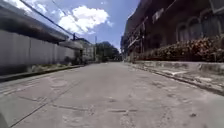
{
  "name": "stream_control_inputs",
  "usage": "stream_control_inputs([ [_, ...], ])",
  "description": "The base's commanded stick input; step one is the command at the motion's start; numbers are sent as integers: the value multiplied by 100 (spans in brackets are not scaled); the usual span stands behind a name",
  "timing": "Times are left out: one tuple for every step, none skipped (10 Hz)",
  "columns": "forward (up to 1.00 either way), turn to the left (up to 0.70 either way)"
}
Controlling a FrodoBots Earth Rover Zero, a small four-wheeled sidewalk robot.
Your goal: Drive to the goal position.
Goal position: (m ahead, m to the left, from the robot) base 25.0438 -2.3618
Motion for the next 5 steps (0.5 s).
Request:
stream_control_inputs([
  [85,-27],
  [85,-3],
  [85,0],
  [85,0],
  [85,0],
])
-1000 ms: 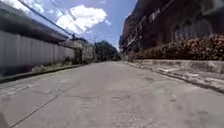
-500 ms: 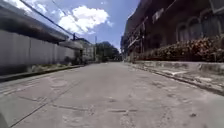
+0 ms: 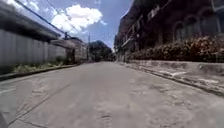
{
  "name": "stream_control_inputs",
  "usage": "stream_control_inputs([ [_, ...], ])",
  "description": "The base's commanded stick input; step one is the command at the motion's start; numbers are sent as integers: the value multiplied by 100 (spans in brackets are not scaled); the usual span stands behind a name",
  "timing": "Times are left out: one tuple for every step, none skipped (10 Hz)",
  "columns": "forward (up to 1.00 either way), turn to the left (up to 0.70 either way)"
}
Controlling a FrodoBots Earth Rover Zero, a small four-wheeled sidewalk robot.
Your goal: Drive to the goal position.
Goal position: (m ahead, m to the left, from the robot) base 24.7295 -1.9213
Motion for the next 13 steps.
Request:
stream_control_inputs([
  [85,0],
  [85,0],
  [85,0],
  [85,0],
  [85,0],
  [85,0],
  [85,0],
  [85,0],
  [85,0],
  [85,0],
  [85,0],
  [85,0],
  [85,0],
])
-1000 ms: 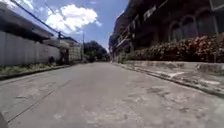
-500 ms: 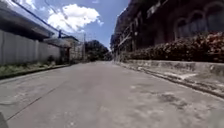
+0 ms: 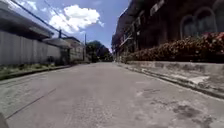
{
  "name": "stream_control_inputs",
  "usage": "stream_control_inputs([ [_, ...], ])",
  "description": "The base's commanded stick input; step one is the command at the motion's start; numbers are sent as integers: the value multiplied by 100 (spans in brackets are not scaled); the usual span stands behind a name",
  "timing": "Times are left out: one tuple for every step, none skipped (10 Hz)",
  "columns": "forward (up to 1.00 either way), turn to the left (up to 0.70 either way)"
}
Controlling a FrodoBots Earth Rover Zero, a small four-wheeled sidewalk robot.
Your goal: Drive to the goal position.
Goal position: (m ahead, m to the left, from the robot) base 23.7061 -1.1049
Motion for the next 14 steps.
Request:
stream_control_inputs([
  [85,0],
  [85,0],
  [85,0],
  [85,0],
  [85,0],
  [85,0],
  [85,0],
  [85,0],
  [85,0],
  [85,0],
  [85,0],
  [85,0],
  [85,0],
  [85,0],
])
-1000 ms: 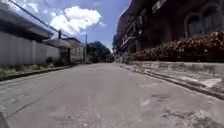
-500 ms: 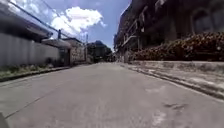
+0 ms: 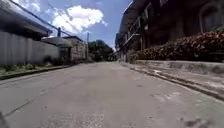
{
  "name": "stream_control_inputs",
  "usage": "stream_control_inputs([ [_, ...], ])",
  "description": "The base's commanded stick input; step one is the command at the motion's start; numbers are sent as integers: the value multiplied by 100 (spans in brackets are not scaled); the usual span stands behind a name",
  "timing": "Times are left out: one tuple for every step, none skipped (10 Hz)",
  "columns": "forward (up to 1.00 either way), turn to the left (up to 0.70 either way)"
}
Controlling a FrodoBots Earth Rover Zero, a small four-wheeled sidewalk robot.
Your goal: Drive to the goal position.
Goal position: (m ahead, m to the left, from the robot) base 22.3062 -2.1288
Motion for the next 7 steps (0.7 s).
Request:
stream_control_inputs([
  [85,0],
  [85,0],
  [85,0],
  [85,0],
  [85,0],
  [85,0],
  [85,0],
])
